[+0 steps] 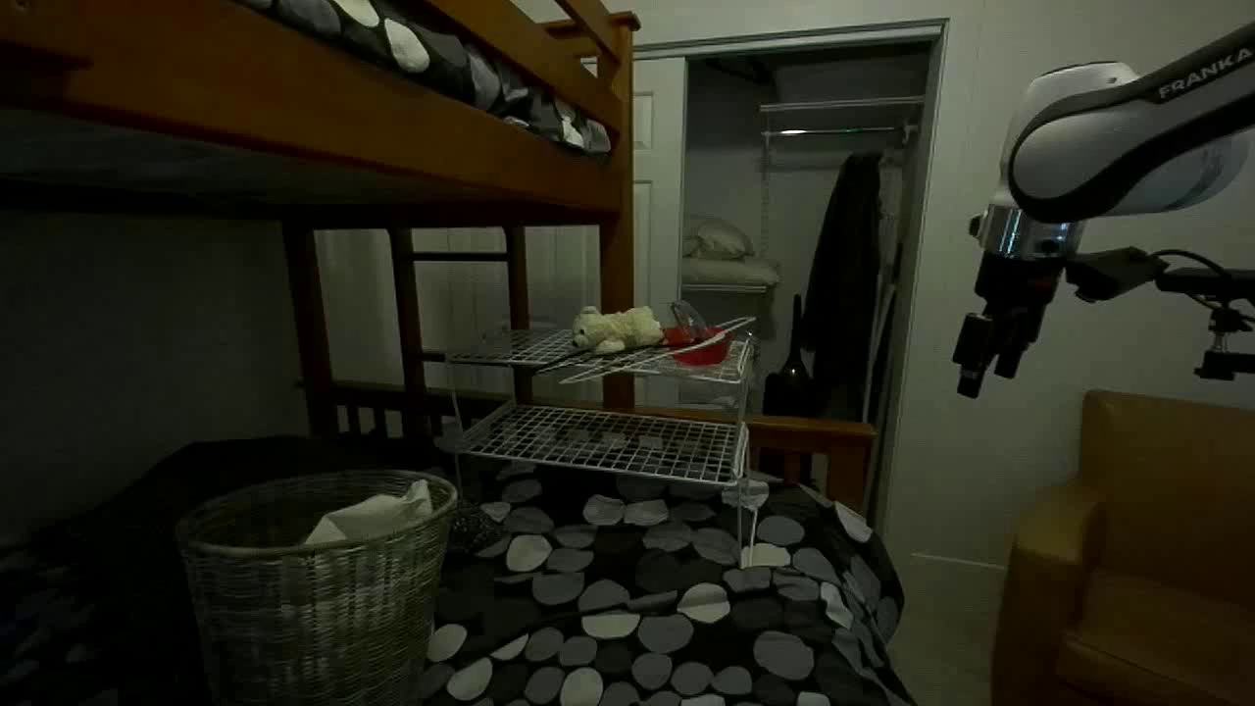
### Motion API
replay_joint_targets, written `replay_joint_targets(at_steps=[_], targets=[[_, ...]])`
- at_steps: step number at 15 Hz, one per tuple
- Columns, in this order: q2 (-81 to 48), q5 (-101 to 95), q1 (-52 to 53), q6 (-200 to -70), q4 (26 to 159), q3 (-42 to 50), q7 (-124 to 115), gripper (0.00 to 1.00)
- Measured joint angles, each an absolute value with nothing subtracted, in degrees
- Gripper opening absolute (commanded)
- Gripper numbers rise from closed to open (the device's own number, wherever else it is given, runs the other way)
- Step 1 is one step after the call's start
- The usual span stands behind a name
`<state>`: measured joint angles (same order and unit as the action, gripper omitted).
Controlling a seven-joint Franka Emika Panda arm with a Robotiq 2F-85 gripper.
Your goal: Move the laundry basket to the left
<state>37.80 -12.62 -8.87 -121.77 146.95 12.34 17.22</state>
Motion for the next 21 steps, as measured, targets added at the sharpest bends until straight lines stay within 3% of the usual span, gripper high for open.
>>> replay_joint_targets(at_steps=[13,21], targets=[[37.6,-11.6,-8.5,-122.1,147.0,12.3,17.2,1.0],[28.2,15.9,7.8,-134.9,145.8,0.6,2.0,1.0]])
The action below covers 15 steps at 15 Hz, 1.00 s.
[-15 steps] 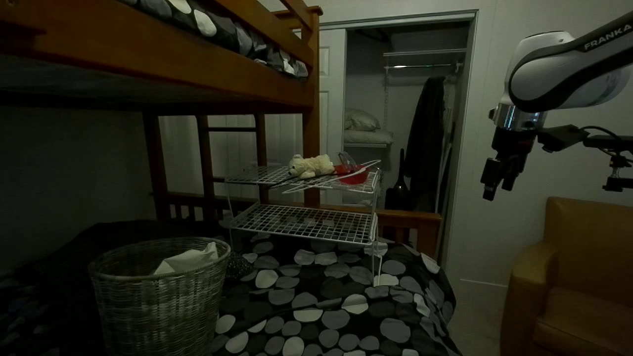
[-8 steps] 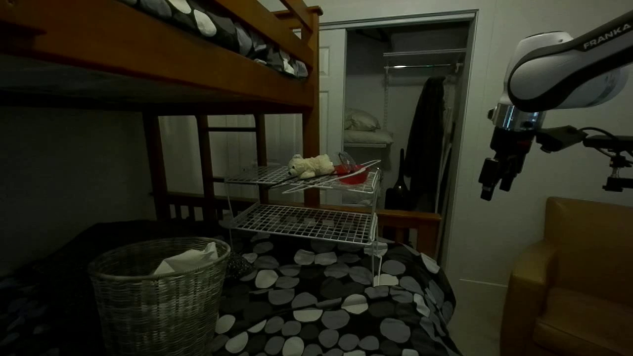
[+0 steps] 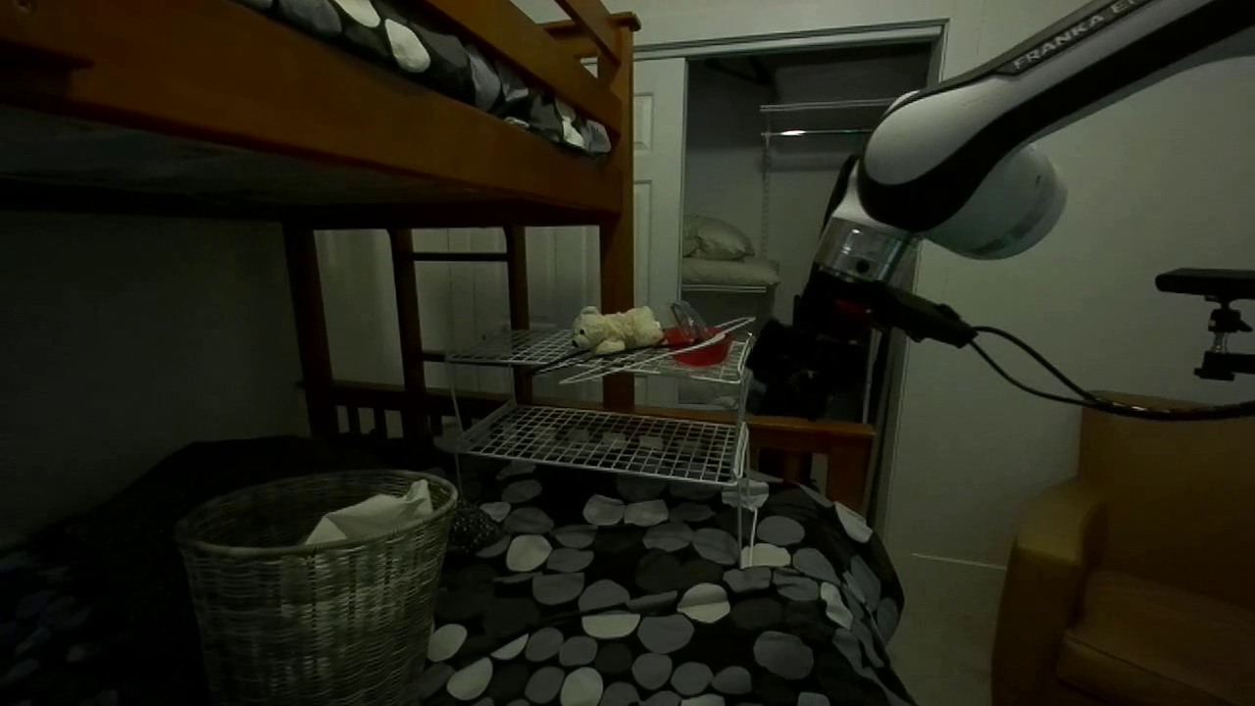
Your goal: Move the laundry basket to the left
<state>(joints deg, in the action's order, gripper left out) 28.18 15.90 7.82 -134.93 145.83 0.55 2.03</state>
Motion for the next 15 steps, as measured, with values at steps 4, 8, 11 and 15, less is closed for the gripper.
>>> replay_joint_targets(at_steps=[4,8,11,15], targets=[[24.8,17.5,9.8,-139.9,144.0,-3.3,-1.3,1.0],[24.9,17.4,8.8,-139.7,143.9,-2.3,-2.4,1.0],[19.4,18.4,8.7,-140.1,142.1,-4.5,-10.6,1.0],[4.8,29.2,12.0,-143.4,133.7,-7.7,-13.6,1.0]])
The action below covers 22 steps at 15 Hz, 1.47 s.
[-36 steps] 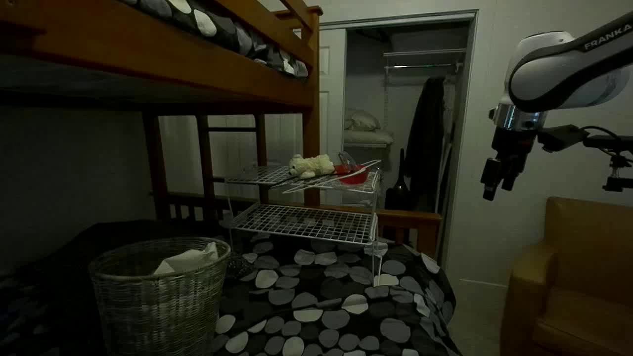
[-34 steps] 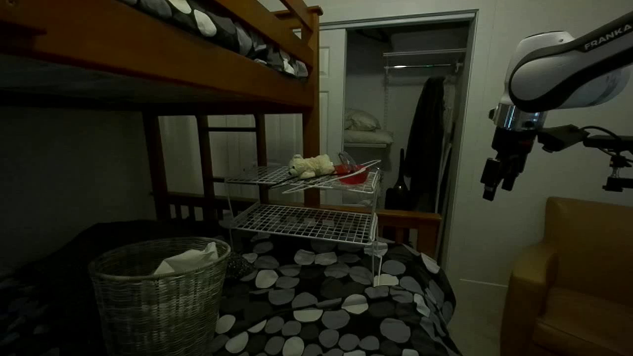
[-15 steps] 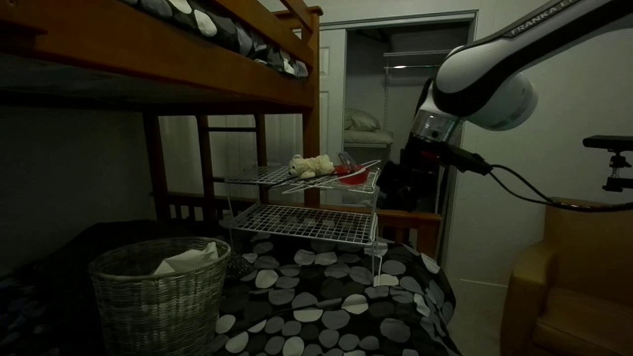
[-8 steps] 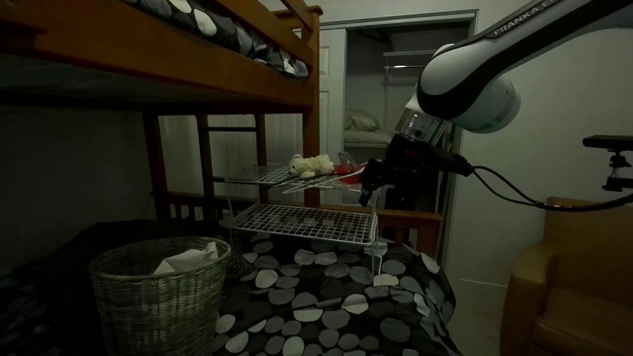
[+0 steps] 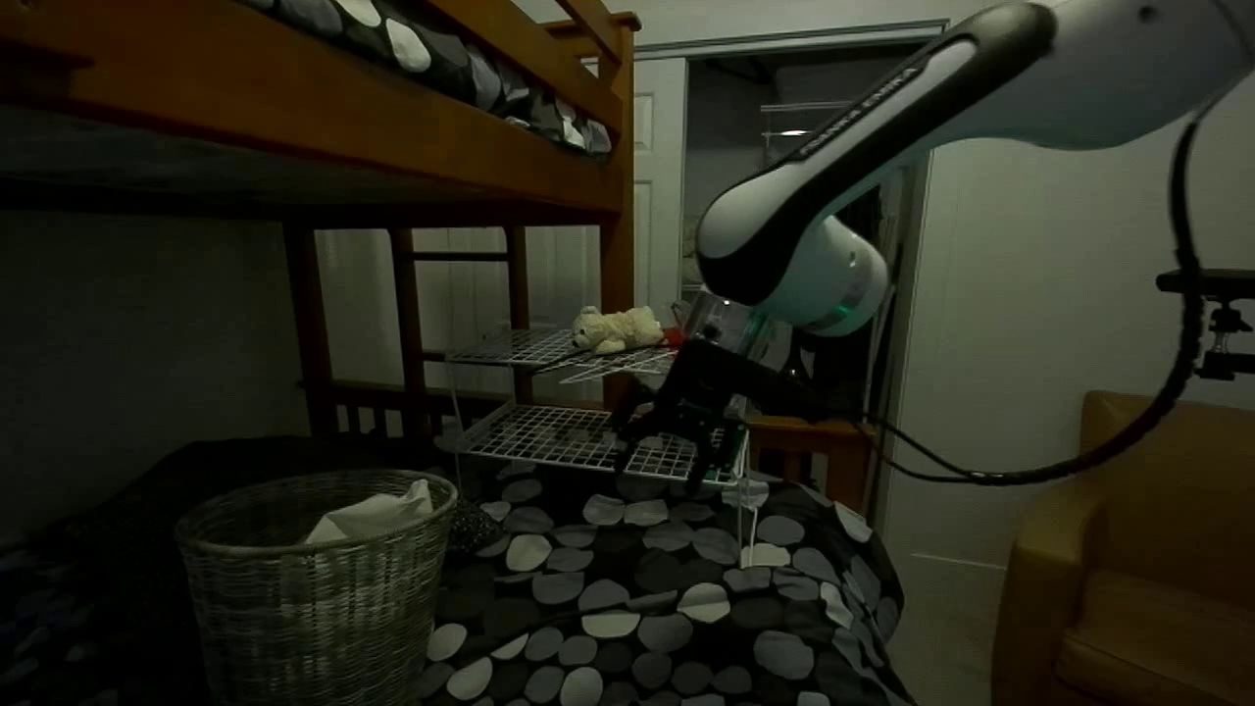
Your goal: Move the laundry basket to the left
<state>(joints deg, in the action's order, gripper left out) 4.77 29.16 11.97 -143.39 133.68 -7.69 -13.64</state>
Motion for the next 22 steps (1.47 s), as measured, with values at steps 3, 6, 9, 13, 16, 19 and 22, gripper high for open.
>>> replay_joint_targets(at_steps=[3,6,9,13,16,19,22], targets=[[-5.4,31.3,13.7,-146.0,123.8,-10.9,-12.4,1.0],[-13.0,28.4,15.2,-146.0,115.4,-13.2,-12.2,1.0],[-14.9,27.8,15.3,-146.0,113.7,-13.3,-12.2,1.0],[-18.4,30.0,15.5,-149.4,110.5,-14.5,-16.6,1.0],[-23.2,31.3,16.3,-152.4,105.6,-16.0,-19.8,1.0],[-27.4,30.8,17.9,-153.0,100.8,-15.9,-24.7,1.0],[-30.7,27.4,20.8,-152.4,97.1,-13.6,-33.4,1.0]])
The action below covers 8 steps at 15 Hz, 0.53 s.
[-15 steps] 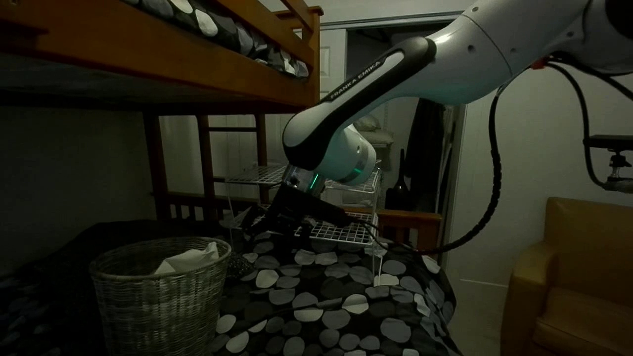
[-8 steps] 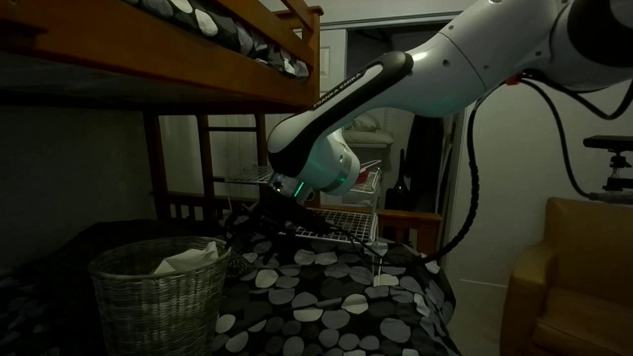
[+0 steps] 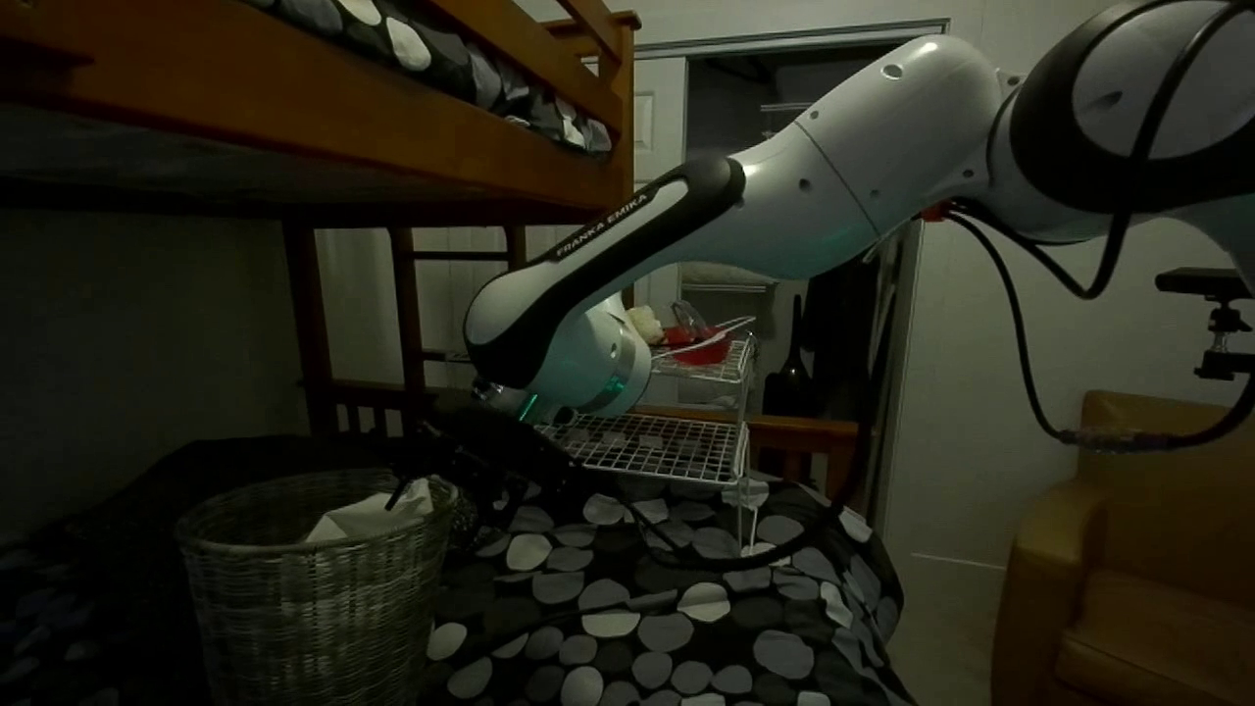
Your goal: Move the laundry basket to the left
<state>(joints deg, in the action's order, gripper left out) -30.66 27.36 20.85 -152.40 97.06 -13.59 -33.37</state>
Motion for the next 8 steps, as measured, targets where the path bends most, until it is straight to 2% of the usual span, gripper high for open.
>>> replay_joint_targets(at_steps=[1,2,4,6,8], targets=[[-31.8,26.4,21.8,-152.4,95.8,-12.8,-35.8,0.98],[-32.8,25.3,22.5,-151.4,94.4,-12.3,-38.1,0.92],[-34.7,22.7,23.7,-146.0,91.5,-11.3,-42.4,0.7],[-36.3,20.5,24.4,-140.7,88.4,-10.7,-45.5,0.52],[-37.9,18.8,24.8,-136.8,85.4,-10.4,-47.4,0.38]])
